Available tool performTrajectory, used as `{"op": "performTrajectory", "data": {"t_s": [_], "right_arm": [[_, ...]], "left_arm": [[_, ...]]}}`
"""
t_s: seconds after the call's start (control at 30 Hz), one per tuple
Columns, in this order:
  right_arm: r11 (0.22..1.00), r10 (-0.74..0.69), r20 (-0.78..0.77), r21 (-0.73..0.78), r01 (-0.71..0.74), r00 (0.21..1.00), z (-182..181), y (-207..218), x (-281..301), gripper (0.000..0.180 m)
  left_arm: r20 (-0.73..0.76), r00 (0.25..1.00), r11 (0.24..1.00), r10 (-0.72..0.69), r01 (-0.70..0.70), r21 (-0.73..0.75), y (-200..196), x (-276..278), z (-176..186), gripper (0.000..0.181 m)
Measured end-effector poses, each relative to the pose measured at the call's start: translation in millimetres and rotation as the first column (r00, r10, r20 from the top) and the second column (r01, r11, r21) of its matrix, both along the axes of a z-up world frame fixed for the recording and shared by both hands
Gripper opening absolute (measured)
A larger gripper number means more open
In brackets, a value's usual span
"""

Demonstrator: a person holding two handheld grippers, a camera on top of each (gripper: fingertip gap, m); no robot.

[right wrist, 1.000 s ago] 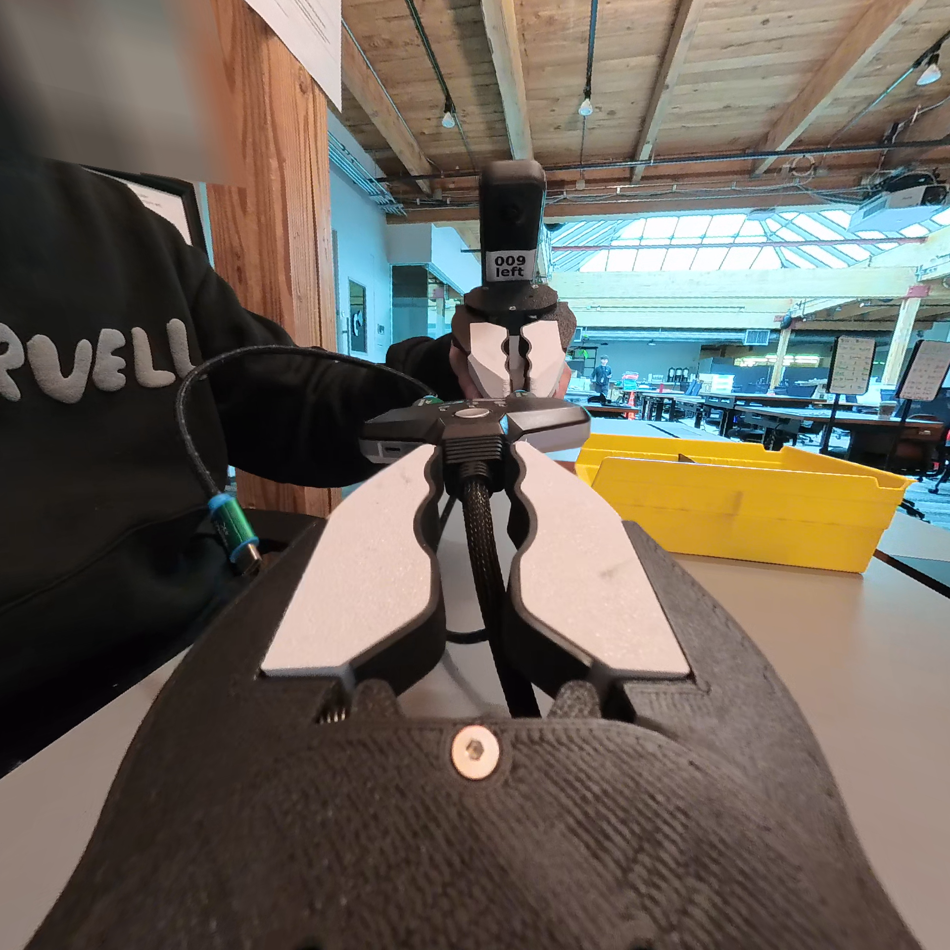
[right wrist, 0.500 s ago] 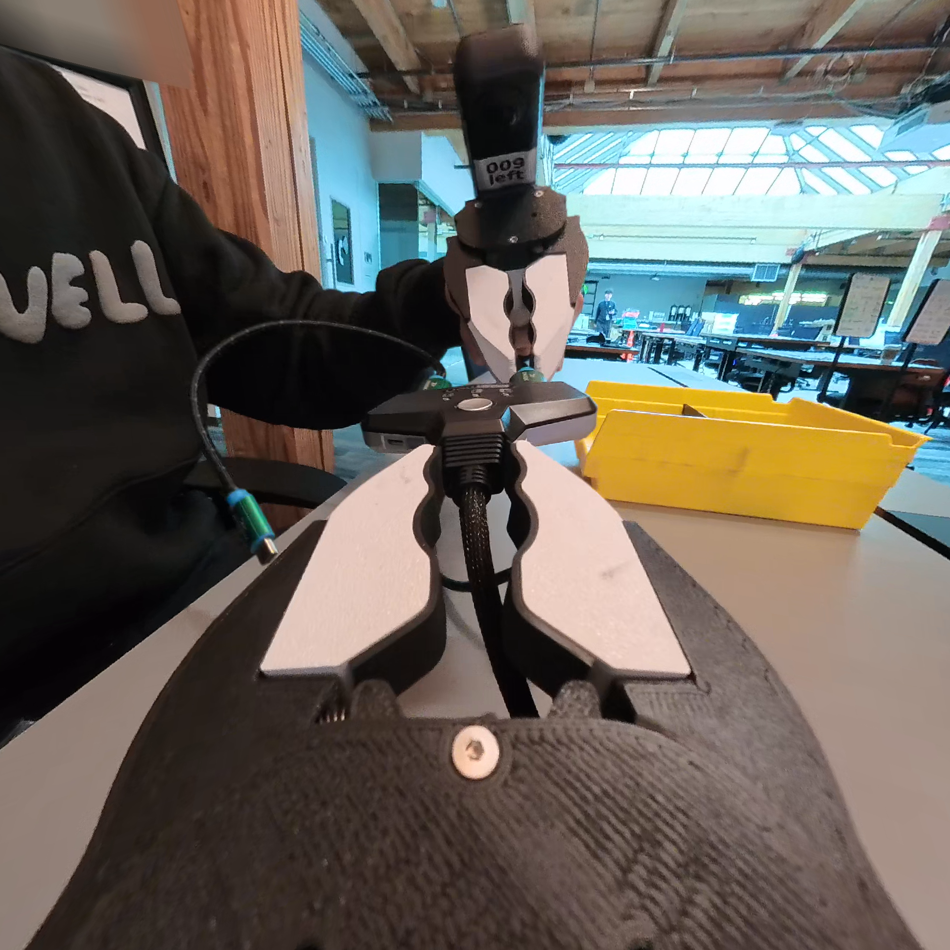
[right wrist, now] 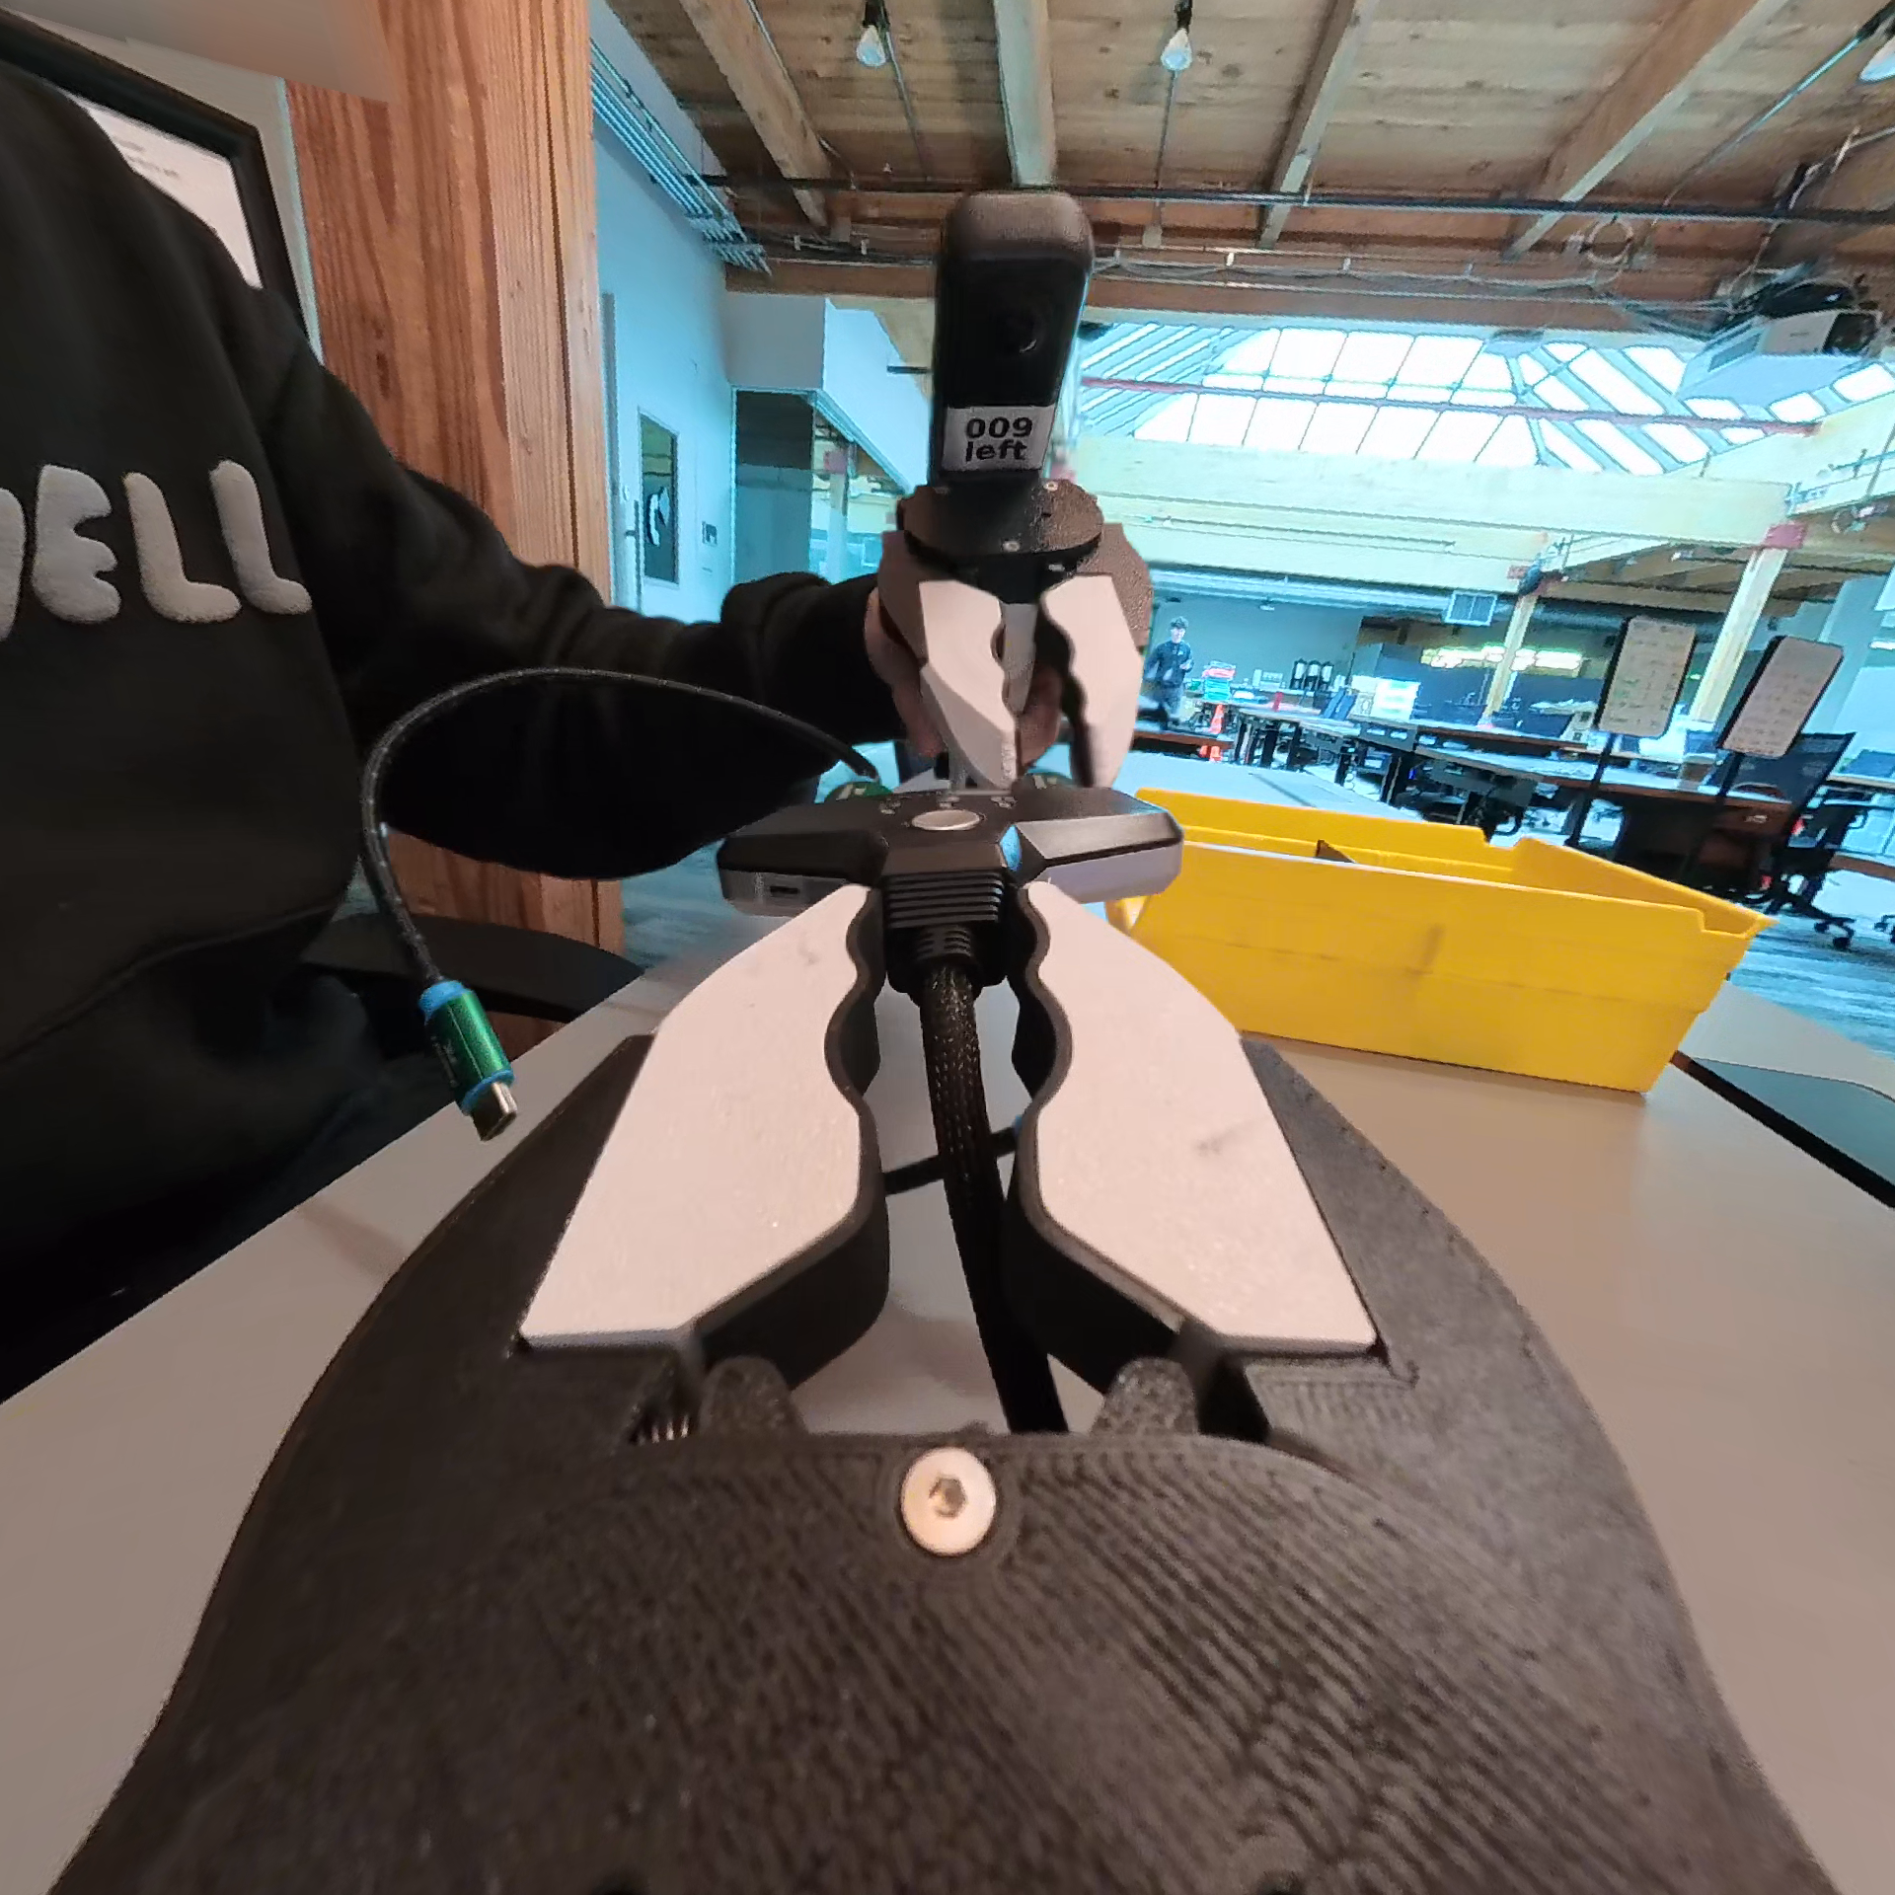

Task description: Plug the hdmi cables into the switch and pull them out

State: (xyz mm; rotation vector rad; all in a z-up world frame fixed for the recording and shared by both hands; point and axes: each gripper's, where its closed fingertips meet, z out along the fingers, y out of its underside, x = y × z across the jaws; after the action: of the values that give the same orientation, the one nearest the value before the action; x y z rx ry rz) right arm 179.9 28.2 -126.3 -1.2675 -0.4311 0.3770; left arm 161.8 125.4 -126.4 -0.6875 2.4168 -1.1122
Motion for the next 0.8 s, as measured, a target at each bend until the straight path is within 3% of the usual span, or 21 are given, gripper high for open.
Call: {"op": "performTrajectory", "data": {"t_s": [0.03, 0.17, 0.3, 0.4, 0.57, 0.7, 0.8], "right_arm": [[1.0, -0.004, -0.008, 0.02, 0.004, 1.0, 4, -2, 1, 0.023], [0.995, -0.029, -0.024, 0.098, 0.031, 0.999, 24, -11, 3, 0.023], [0.982, -0.077, -0.025, 0.17, 0.081, 0.997, 51, -12, 4, 0.022], [0.968, -0.12, -0.029, 0.217, 0.123, 0.992, 87, -13, 6, 0.023], [0.926, -0.212, -0.068, 0.304, 0.222, 0.975, 171, -28, 19, 0.023], [0.848, -0.326, -0.158, 0.388, 0.362, 0.932, 238, -71, 53, 0.022], [0.768, -0.436, -0.191, 0.431, 0.474, 0.88, 267, -118, 86, 0.022]], "left_arm": [[0.024, 0.999, 0.999, 0.023, -0.022, -0.032, 4, 2, 9, 0.029], [0.197, 0.962, 0.962, 0.19, -0.142, -0.235, 38, 0, 66, 0.038], [0.351, 0.804, 0.852, 0.48, -0.334, -0.402, 110, -16, 100, 0.039], [0.306, 0.743, 0.768, 0.596, -0.415, -0.488, 144, -30, 83, 0.041], [0.176, 0.779, 0.73, 0.601, -0.446, -0.518, 145, -38, 27, 0.043], [0.099, 0.812, 0.721, 0.576, -0.447, -0.529, 132, -35, -5, 0.043], [0.063, 0.831, 0.731, 0.552, -0.446, -0.517, 122, -31, -22, 0.045]]}}
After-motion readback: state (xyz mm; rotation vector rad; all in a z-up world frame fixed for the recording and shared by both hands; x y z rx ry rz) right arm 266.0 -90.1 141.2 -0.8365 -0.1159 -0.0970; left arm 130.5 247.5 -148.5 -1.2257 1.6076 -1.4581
